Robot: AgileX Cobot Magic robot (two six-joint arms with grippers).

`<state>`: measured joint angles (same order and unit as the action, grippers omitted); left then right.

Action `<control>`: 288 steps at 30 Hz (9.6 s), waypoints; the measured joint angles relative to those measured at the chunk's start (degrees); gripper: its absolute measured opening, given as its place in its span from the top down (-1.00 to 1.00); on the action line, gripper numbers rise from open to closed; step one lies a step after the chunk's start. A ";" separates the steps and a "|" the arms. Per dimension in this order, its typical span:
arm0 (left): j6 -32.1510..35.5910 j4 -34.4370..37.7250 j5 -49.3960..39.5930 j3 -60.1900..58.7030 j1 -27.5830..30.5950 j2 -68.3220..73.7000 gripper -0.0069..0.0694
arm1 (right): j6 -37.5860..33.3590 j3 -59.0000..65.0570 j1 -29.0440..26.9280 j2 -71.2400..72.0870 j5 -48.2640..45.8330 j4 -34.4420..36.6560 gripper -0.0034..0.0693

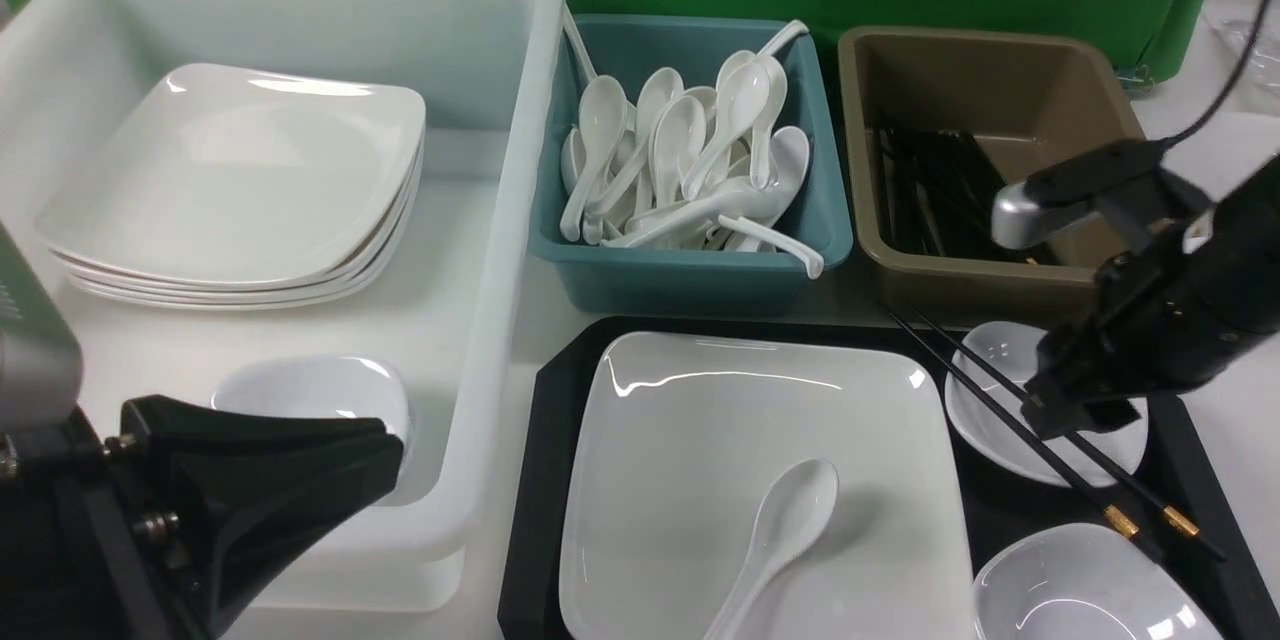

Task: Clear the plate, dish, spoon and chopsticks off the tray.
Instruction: Use the right arm to grab a pair of chopsticks from the plate, then use the right arm to put the chopsticks into the small storage box on the right, then use the right arm to grab a small plate from the dinner plate, then use the right arm to put the small plate into the large storage box on the left, then use the right arm to grab a small plate from the dinner plate, then use the right arm to put the small plate into the large storage box on the left

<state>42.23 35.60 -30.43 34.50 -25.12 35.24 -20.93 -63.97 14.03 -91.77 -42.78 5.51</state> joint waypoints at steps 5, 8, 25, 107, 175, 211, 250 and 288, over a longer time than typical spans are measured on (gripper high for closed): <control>0.00 0.00 0.00 0.00 0.00 -0.05 0.77 | 0.00 -2.42 0.00 -6.49 0.45 -1.40 -0.60; 0.12 -0.24 0.00 0.00 0.00 -0.05 0.77 | 0.00 -2.65 -0.37 -8.80 1.89 -2.06 -0.62; 0.60 -0.66 0.98 0.00 0.00 -0.07 0.77 | -3.16 -3.42 -3.57 -15.32 6.15 -2.75 -0.58; 1.71 -2.53 8.65 0.00 0.00 -0.11 0.77 | 15.91 27.81 23.53 7.84 9.83 -13.07 -0.34; -45.50 -50.52 -29.84 13.32 0.00 -20.06 0.77 | -5.79 -74.55 49.91 -43.92 -18.05 -7.24 -0.12; -28.34 -29.69 -10.76 6.63 0.00 -13.33 0.77 | -0.29 12.77 10.23 1.62 9.59 -17.98 -0.36; -32.32 -38.66 -15.59 7.16 0.00 -13.33 0.77 | 7.08 -24.02 42.67 3.62 -7.55 -15.52 0.73; -42.82 -47.70 -24.45 11.51 0.00 -17.32 0.77 | 0.72 -71.71 50.09 -41.78 -15.95 -10.15 -0.29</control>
<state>-0.59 -12.10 -54.89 46.01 -25.12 17.91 -20.21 -135.68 64.13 -133.55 -58.73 -4.64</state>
